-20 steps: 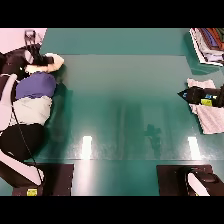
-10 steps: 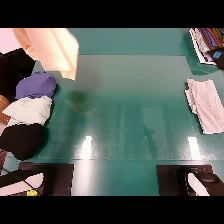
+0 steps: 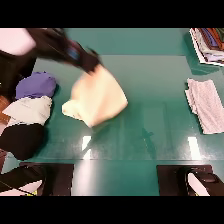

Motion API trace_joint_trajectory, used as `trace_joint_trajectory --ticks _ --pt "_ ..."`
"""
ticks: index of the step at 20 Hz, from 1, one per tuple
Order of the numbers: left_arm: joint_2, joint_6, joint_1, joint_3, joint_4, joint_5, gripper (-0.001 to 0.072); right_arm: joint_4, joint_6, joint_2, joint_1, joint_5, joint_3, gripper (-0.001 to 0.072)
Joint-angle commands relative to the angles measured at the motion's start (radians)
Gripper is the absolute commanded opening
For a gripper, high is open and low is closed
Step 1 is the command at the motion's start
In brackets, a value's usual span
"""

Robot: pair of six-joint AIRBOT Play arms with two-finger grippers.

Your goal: Fold the shirts.

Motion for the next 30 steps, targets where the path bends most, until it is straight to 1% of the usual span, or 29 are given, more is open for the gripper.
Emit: trace_joint_trajectory --ticks 1,3,5,7,9,13,15,17,18,22,27,28,29,30 --pt "-0.040 0.000 -0.064 -0.112 -0.042 0.104 0.0625 0.002 0.000 0.001 0.001 0.047 0.005 0.0017" --pt "-0.026 -0.016 0.013 -0.112 0.055 0.041 0.0625 0.007 0.000 0.002 0.001 0.056 0.005 0.0017" --pt "-0.022 -0.043 0.137 -0.120 0.132 -0.061 0.0624 0.006 0.000 0.002 0.001 0.056 0.005 0.0016" --pt "-0.023 -0.044 0.273 -0.185 0.119 -0.092 0.0624 0.007 0.000 0.001 0.001 0.056 0.005 0.0017" --pt "-0.023 -0.033 0.386 -0.312 0.079 -0.078 0.0625 0.006 0.001 0.001 0.001 0.056 0.005 0.0017" --pt "-0.024 -0.018 0.536 -0.547 0.005 0.029 0.0624 0.006 0.001 -0.001 0.001 0.056 0.003 0.0017" --pt "-0.024 0.034 0.597 -0.624 -0.096 0.096 0.0624 0.006 0.001 -0.001 0.001 0.056 0.003 0.0016" --pt "-0.026 0.109 0.630 -0.682 -0.214 0.159 0.0625 0.007 0.001 -0.001 0.001 0.056 0.003 0.0016" --pt "-0.026 0.130 0.630 -0.702 -0.231 0.184 0.0624 0.007 0.001 -0.001 0.001 0.056 0.003 0.0017" --pt "-0.026 0.136 0.613 -0.760 -0.279 0.272 0.0624 0.007 0.001 -0.001 0.001 0.057 0.003 0.0017" --pt "-0.088 0.139 0.569 -0.760 -0.307 0.277 0.0623 0.008 0.002 0.000 0.001 0.076 0.003 0.0017" --pt "-0.090 0.129 0.569 -0.756 -0.307 0.275 0.0599 0.008 0.002 0.000 0.001 0.087 0.003 0.0017" --pt "-0.089 0.116 0.569 -0.745 -0.308 0.274 0.0384 0.008 0.002 0.000 0.001 0.102 0.003 0.0017" --pt "-0.082 0.116 0.569 -0.728 -0.305 0.270 0.0202 0.007 0.002 -0.001 0.001 0.119 0.003 0.0017"
